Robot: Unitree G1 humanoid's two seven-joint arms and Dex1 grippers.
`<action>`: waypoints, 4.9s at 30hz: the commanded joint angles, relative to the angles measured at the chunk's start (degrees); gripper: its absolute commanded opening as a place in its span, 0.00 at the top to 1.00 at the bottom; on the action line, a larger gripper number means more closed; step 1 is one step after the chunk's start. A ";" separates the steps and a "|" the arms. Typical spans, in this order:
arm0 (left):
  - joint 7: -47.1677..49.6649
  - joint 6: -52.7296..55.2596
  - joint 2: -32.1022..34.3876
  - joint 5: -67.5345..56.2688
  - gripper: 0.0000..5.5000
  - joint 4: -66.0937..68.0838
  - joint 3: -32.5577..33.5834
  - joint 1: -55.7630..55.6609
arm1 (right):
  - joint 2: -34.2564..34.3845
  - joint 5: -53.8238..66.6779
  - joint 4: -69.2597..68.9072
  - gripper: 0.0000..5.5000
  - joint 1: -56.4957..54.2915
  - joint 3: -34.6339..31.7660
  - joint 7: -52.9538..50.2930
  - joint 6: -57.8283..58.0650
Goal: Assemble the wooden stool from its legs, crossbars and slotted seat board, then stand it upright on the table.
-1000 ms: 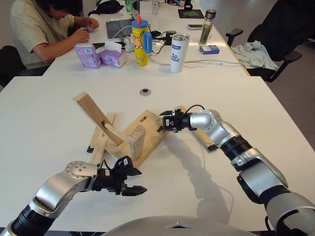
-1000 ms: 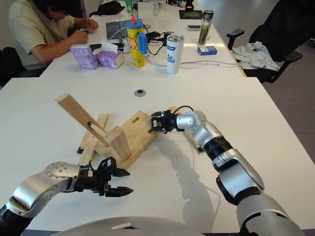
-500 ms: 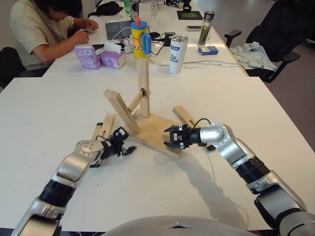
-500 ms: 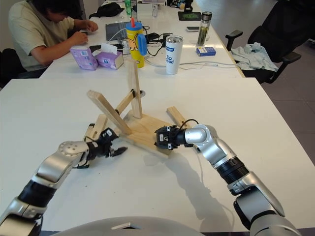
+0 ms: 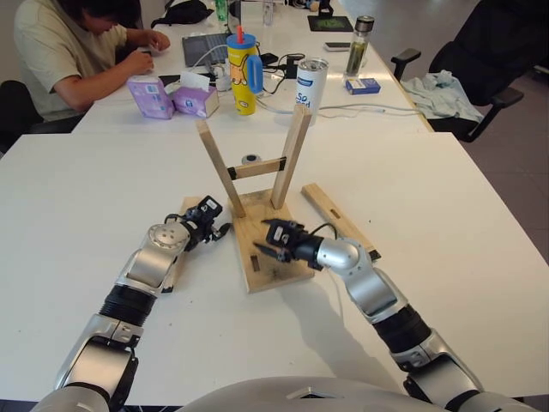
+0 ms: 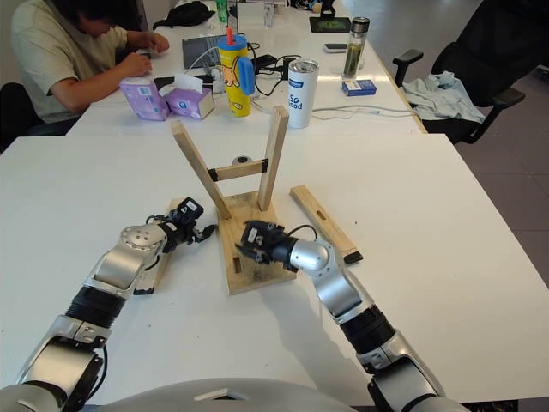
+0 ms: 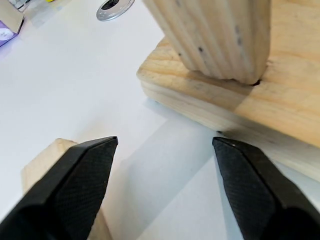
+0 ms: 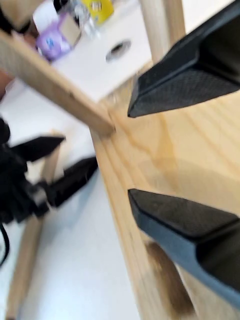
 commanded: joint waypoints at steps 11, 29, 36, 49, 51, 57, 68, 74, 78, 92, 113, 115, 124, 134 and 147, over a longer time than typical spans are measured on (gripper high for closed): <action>3.12 21.52 2.74 -11.61 0.36 -25.60 33.80 14.10 | 8.83 25.21 -14.47 0.52 9.42 -15.41 -7.02 25.66; -4.35 17.21 5.30 -13.04 0.36 -17.04 24.29 19.76 | 5.27 29.48 -14.40 0.52 9.40 -12.16 -5.82 27.21; -4.17 17.95 5.06 -13.87 0.36 -14.45 24.50 20.00 | 4.52 29.98 -14.17 0.52 9.86 -11.38 -5.85 27.52; -1.95 15.66 4.29 -12.88 0.69 -14.18 22.65 21.01 | 5.08 29.92 -13.63 0.52 6.87 -13.95 -8.43 26.79; -0.62 14.65 3.97 -12.51 0.75 -14.41 23.05 19.21 | 5.12 29.50 -13.40 0.52 7.13 -14.41 -8.65 24.49; 3.12 5.75 4.44 -9.93 0.77 -13.12 25.31 12.81 | 5.06 34.87 -11.95 0.52 6.92 -19.25 -6.96 25.30; 2.13 -20.17 3.47 -6.40 0.77 -34.74 19.97 4.29 | 5.86 64.07 -17.03 0.52 4.10 -34.02 -5.46 35.44; -1.35 -19.43 1.61 -6.70 0.77 -36.43 12.38 3.22 | 7.09 83.17 -15.23 0.38 -0.87 -39.34 -12.73 38.17; -2.46 -18.49 -0.61 -5.68 0.77 -35.69 6.25 5.18 | 6.68 86.43 -14.77 0.35 -4.58 -38.84 -16.48 36.47; -2.97 -16.46 -2.64 -4.52 0.77 -39.33 1.91 9.06 | 6.08 88.46 -11.36 0.51 -6.11 -36.93 -20.57 32.92; -1.86 -13.65 -3.32 -1.86 0.77 -39.57 1.24 9.46 | 4.23 89.33 -10.74 0.92 -5.31 -34.15 -20.38 33.34; -1.49 -13.49 -4.41 -3.49 0.70 -39.67 2.15 9.61 | 4.05 88.39 -10.39 0.92 -4.91 -33.89 -20.06 33.06; -1.38 -9.89 -8.75 -15.55 0.45 -41.62 7.62 12.26 | -3.56 77.41 -7.78 0.92 -2.51 -34.13 -17.02 31.13; 1.18 -11.48 -10.05 -14.67 0.44 -37.96 7.92 14.33 | -17.73 57.80 7.14 0.92 -6.37 -35.44 -7.59 24.49; 0.36 -12.38 -10.27 -13.95 0.44 -36.30 6.54 13.45 | -13.21 48.33 14.81 0.92 -7.14 -33.09 -2.94 17.28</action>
